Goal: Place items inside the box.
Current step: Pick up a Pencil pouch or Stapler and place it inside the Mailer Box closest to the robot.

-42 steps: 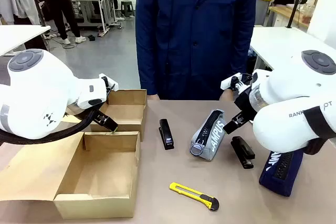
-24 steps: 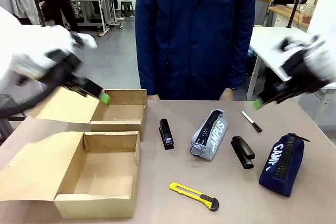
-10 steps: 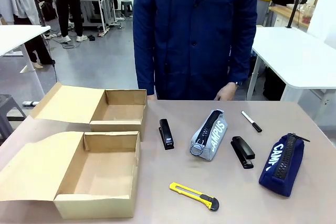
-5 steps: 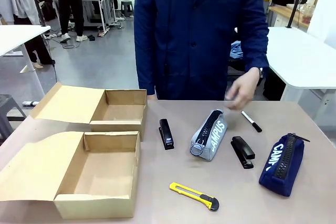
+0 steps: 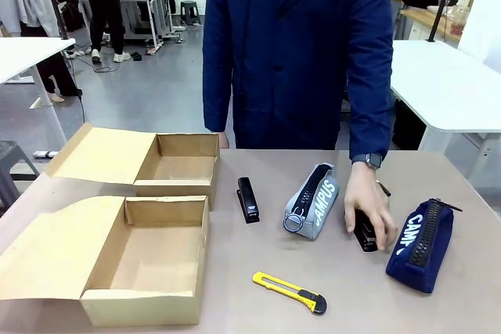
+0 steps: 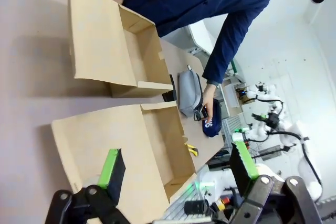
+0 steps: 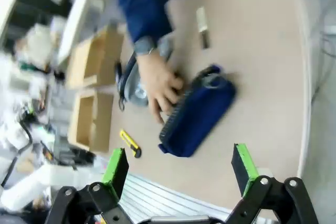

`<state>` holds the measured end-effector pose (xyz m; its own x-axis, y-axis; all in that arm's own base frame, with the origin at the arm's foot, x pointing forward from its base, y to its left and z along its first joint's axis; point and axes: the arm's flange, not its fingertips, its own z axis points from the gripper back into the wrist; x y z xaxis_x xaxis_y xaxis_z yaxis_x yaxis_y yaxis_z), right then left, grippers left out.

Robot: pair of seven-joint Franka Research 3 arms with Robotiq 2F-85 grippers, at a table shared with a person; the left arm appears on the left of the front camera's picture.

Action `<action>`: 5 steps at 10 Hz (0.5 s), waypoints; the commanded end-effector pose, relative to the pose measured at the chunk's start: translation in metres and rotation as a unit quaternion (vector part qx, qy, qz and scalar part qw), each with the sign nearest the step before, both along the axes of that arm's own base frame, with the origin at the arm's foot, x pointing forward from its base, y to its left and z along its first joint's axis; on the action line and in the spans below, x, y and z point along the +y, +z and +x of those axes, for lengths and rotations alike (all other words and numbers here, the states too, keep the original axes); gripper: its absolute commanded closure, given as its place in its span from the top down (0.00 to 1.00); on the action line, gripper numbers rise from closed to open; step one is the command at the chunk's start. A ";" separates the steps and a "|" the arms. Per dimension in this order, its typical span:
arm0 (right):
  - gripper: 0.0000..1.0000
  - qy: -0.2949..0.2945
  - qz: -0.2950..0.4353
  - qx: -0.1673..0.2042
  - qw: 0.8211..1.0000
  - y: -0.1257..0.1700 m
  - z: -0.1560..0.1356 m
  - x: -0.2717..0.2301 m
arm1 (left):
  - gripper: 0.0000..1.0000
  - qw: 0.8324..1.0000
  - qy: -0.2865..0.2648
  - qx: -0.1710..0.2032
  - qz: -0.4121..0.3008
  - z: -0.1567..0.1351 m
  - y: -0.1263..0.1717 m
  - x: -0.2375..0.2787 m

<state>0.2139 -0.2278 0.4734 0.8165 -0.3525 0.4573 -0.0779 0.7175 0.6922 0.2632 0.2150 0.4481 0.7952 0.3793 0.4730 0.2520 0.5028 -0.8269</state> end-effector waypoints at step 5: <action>1.00 -0.021 0.017 0.003 1.000 -0.026 0.001 0.010 | 1.00 1.000 -0.003 -0.016 -0.004 0.002 0.000 0.000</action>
